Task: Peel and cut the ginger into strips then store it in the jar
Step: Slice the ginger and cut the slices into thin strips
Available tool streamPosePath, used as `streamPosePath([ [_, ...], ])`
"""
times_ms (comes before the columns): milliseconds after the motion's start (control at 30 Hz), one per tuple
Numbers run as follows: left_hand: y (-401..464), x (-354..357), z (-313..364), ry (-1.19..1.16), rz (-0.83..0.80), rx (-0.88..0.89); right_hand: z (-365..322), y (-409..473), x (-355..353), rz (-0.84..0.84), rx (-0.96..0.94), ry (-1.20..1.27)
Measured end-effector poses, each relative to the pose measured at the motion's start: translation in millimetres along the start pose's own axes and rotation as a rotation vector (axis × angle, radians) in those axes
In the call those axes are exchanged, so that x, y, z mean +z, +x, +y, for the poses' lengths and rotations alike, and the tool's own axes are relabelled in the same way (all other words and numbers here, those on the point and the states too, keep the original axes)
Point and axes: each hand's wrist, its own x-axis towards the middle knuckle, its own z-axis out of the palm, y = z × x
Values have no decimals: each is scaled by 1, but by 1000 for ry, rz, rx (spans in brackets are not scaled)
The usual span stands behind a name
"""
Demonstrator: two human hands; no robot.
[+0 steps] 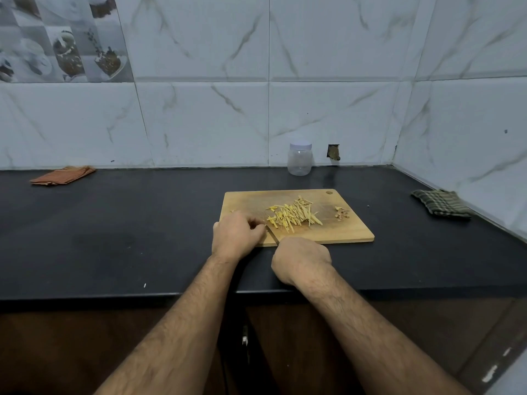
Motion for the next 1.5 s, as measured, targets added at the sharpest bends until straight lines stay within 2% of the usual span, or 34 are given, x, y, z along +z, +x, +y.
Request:
streamPosePath([
  [533,6,3,1,-6,-17,-69,8,-9,3,-36,16,-11],
  [800,4,-1,-1,-47,-63,-58,6,0,3,38,13,83],
  [1200,7,0,3,-43,-35,-113,-2,2,2,-2,-8,58],
  [1500,21,-6,11,-24,-136,-209,-8,4,-2,-29,-23,12],
])
